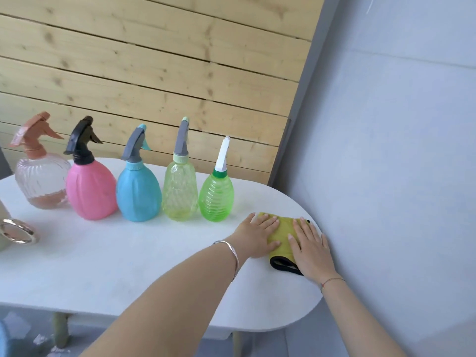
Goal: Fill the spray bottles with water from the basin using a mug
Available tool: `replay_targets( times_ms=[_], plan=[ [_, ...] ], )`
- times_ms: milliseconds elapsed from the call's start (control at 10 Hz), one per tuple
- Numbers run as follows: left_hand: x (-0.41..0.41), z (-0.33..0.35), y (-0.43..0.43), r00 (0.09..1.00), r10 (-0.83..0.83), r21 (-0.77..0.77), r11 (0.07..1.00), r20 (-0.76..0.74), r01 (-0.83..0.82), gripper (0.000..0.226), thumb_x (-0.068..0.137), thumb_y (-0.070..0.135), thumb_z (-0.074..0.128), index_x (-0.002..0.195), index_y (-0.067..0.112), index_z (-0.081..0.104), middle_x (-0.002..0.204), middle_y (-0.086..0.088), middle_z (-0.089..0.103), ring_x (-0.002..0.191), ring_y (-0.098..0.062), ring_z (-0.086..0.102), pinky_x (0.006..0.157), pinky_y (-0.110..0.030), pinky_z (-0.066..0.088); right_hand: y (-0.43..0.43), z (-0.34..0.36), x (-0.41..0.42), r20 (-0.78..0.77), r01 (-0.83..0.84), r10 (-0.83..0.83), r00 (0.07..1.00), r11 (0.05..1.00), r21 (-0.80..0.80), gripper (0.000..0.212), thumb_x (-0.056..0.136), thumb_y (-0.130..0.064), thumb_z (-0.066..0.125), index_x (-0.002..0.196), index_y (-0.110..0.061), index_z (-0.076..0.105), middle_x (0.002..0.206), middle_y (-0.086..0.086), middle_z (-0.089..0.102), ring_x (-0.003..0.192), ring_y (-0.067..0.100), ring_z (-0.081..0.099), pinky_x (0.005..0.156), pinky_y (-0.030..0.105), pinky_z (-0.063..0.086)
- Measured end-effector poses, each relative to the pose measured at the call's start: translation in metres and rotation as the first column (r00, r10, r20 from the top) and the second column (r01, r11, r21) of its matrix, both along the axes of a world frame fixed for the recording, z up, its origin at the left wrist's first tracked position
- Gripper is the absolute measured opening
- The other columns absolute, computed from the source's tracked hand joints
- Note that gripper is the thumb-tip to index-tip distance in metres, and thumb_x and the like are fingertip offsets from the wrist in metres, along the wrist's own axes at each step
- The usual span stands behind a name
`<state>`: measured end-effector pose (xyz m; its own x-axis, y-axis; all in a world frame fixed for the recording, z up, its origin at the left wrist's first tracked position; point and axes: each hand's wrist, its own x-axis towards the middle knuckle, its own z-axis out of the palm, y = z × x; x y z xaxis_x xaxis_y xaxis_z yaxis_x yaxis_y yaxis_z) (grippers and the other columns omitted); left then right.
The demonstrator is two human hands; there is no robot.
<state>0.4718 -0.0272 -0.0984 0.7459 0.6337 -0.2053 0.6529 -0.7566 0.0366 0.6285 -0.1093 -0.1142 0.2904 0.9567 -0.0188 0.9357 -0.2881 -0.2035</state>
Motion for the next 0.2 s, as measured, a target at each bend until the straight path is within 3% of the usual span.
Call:
replay_targets(
  times_ms=[200],
  plan=[
    [-0.013,0.007,-0.022,0.995,-0.045,0.059,0.997,0.093,0.04,0.065,0.102,0.055,0.013,0.158,0.023,-0.001,0.166,0.001,-0.004,0.152,-0.019,-0.008,0.12,-0.039,-0.01,-0.001,0.006,0.001,-0.102,0.019,-0.019,0.995,1.0,-0.004,0.057,0.101,-0.047,0.024,0.153,-0.029,0.009,0.161,-0.008,-0.005,0.148,0.012,-0.009,0.119,0.037,-0.004]
  ],
)
